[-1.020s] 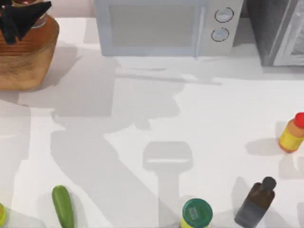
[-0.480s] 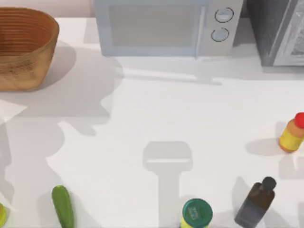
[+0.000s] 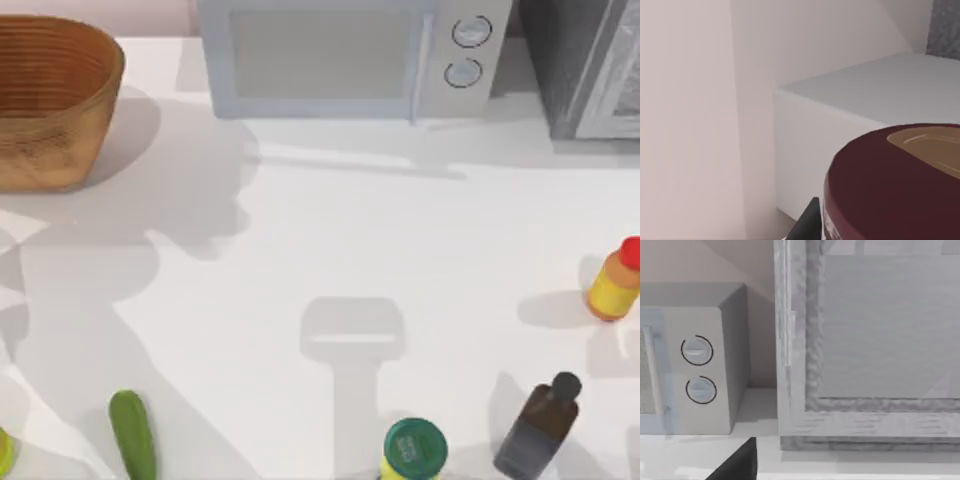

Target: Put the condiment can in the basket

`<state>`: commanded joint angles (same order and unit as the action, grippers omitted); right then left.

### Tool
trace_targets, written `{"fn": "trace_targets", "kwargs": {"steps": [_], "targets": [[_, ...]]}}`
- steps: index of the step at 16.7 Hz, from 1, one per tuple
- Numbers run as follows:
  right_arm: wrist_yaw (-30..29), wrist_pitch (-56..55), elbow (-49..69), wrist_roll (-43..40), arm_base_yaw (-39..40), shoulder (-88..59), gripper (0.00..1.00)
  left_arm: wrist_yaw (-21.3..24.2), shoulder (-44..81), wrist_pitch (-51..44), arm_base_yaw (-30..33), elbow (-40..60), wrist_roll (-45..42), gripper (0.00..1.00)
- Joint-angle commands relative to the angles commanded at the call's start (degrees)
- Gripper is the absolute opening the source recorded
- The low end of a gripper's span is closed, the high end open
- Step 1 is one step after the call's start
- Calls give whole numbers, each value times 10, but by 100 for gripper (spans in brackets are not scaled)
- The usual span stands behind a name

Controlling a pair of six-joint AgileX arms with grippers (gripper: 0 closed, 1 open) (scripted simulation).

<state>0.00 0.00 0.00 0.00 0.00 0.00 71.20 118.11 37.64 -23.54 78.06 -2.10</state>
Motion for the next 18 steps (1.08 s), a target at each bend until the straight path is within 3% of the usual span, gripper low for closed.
{"fn": "trace_targets", "kwargs": {"steps": [3,7,18], "targets": [[0,0,0,0,0,0,100,-28,22,16,28,14,3,0],[0,0,0,0,0,0,100,-30,23,17,30,15,3,0],[0,0,0,0,0,0,100,-30,23,17,30,15,3,83]]}}
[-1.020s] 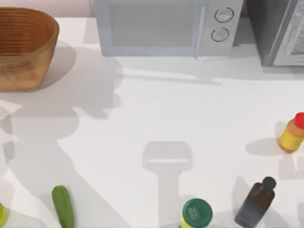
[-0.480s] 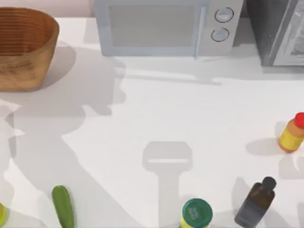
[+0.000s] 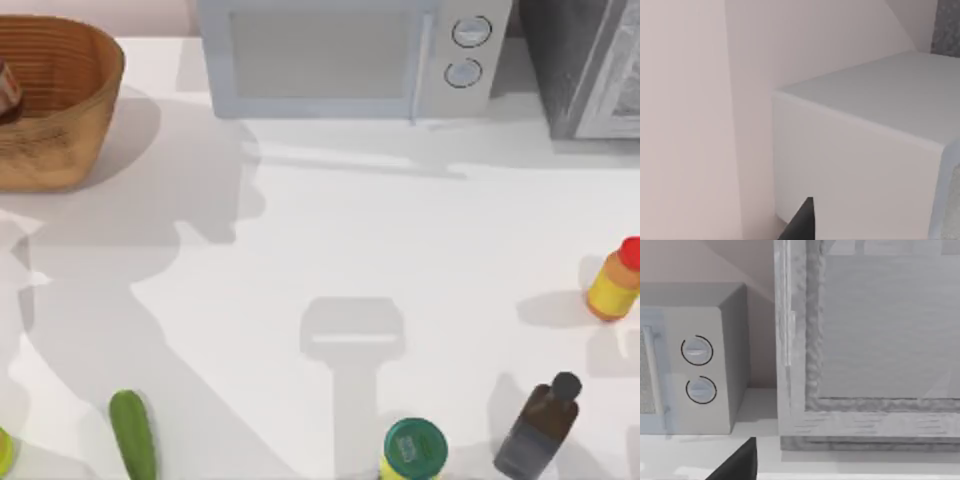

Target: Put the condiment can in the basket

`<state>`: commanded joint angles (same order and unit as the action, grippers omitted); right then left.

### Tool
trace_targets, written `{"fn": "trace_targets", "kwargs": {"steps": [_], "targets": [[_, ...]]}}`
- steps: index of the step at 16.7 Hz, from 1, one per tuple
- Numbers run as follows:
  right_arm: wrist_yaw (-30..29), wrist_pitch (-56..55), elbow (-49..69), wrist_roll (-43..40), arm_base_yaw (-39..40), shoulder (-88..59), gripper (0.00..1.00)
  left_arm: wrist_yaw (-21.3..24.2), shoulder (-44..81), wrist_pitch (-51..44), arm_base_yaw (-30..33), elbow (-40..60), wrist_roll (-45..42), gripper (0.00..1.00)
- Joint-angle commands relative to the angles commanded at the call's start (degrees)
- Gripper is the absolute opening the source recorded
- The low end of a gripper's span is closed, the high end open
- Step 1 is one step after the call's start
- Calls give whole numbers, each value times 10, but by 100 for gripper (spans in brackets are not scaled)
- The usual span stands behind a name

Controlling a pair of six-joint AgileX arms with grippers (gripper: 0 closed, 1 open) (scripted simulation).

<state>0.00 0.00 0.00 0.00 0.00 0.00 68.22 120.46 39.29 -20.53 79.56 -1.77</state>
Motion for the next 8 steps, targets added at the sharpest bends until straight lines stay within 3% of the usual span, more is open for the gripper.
{"fn": "trace_targets", "kwargs": {"steps": [2,8], "targets": [[0,0,0,0,0,0,100,0,0,0,0,0,0,98],[0,0,0,0,0,0,100,0,0,0,0,0,0,100]]}}
